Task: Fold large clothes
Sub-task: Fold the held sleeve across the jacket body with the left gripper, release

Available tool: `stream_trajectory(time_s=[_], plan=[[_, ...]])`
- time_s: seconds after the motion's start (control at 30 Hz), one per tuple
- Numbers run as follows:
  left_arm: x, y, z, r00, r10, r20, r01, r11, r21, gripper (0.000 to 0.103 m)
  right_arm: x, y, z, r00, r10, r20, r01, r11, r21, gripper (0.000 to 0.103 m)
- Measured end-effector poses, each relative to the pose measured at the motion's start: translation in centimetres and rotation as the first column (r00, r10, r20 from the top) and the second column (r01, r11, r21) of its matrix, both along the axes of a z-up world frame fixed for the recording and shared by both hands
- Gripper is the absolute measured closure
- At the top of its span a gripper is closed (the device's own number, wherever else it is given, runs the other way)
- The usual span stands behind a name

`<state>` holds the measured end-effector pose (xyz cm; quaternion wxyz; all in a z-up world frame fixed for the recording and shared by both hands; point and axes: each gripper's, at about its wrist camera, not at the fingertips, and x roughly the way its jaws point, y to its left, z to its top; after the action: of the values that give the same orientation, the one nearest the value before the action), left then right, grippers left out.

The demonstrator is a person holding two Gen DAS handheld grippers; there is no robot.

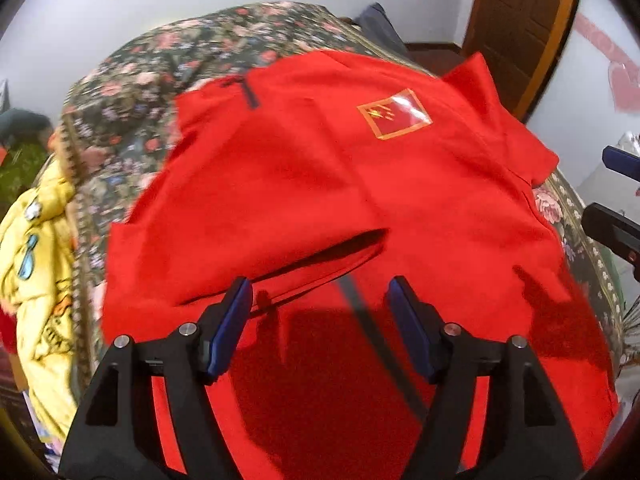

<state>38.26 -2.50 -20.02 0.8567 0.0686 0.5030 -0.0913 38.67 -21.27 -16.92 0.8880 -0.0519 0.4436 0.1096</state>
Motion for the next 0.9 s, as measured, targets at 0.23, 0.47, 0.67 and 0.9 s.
stream_trajectory(time_s=[0.23, 0.47, 0.67, 0.9], plan=[[-1.9, 9.2, 2.7, 0.98, 0.175, 0.098, -0.171, 0.984, -0.046, 0.019, 0.0, 4.2, 1.8, 0.994, 0.102, 0.039, -0.102, 0.995, -0.021, 0.0], [-4.3, 18.2, 1.1, 0.933, 0.343, 0.109, -0.339, 0.939, -0.054, 0.019, 1.5, 11.1, 0.5, 0.974, 0.226, 0.0, -0.226, 0.973, -0.053, 0.0], [-5.4, 22.8, -1.6, 0.909, 0.413, 0.056, -0.408, 0.909, -0.084, 0.019, 3.1, 17.6, -2.1, 0.947, 0.311, -0.078, -0.318, 0.945, -0.084, 0.0], [-5.5, 25.2, -4.9, 0.901, 0.434, -0.009, -0.432, 0.895, -0.112, 0.019, 4.9, 23.2, -6.2, 0.92, 0.369, -0.134, -0.389, 0.901, -0.19, 0.002]])
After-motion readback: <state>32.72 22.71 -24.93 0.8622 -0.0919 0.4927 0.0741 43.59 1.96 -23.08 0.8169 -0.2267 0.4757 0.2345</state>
